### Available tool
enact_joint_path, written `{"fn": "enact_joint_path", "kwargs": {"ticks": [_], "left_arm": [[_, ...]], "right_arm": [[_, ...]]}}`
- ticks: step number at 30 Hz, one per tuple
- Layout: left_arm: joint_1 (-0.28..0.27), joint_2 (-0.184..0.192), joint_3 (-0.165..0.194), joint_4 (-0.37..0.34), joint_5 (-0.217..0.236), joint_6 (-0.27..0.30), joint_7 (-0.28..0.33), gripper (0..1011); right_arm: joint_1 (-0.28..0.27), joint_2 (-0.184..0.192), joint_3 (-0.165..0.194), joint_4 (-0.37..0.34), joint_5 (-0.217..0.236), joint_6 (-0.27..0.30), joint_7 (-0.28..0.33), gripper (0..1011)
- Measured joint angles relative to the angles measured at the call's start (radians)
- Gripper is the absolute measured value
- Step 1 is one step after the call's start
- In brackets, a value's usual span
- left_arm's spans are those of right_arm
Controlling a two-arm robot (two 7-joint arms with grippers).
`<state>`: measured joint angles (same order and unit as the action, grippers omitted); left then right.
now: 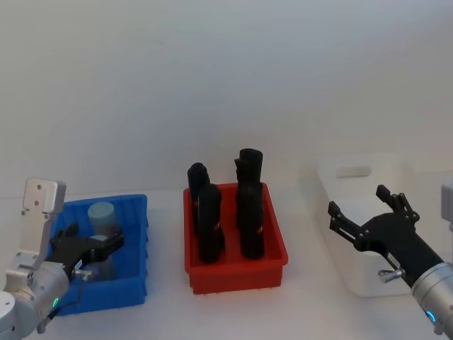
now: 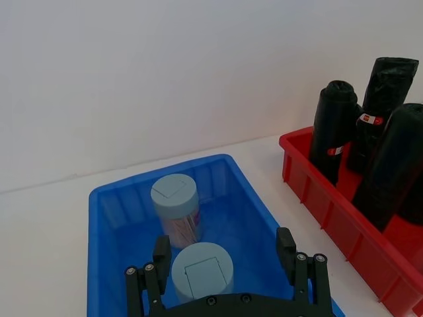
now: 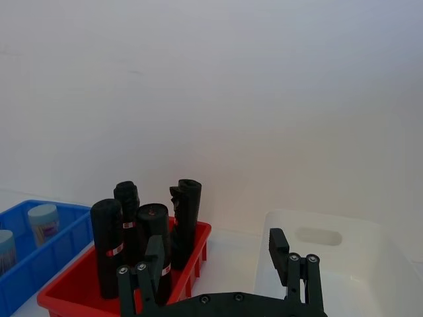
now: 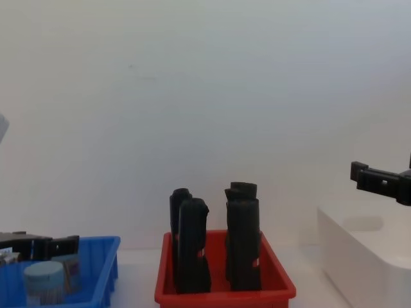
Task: Pick the cotton swabs from the blue box and place them into the white box.
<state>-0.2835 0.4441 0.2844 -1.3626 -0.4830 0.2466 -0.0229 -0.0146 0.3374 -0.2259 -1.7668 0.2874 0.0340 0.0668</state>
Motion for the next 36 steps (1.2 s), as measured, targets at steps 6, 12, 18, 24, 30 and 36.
{"fn": "enact_joint_path", "kwargs": {"ticks": [6, 12, 18, 24, 30, 36], "left_arm": [[-0.014, -0.005, -0.003, 0.034, -0.007, 0.006, -0.022, 1004], [-0.029, -0.012, -0.006, 0.069, -0.011, 0.006, -0.043, 1004], [-0.042, -0.02, -0.007, 0.101, -0.013, 0.007, -0.058, 1004], [-0.053, -0.026, -0.008, 0.127, -0.014, 0.008, -0.066, 1004], [-0.062, -0.031, -0.009, 0.153, -0.012, 0.01, -0.069, 1004], [-0.071, -0.035, -0.009, 0.173, -0.006, 0.012, -0.071, 980]], "right_arm": [[0.0, 0.0, 0.0, 0.0, 0.0, 0.0, 0.0, 1002], [0.0, 0.0, 0.0, 0.0, 0.0, 0.0, 0.0, 1002], [0.0, 0.0, 0.0, 0.0, 0.0, 0.0, 0.0, 1002], [0.0, 0.0, 0.0, 0.0, 0.0, 0.0, 0.0, 1002], [0.0, 0.0, 0.0, 0.0, 0.0, 0.0, 0.0, 1002], [0.0, 0.0, 0.0, 0.0, 0.0, 0.0, 0.0, 1002]]}}
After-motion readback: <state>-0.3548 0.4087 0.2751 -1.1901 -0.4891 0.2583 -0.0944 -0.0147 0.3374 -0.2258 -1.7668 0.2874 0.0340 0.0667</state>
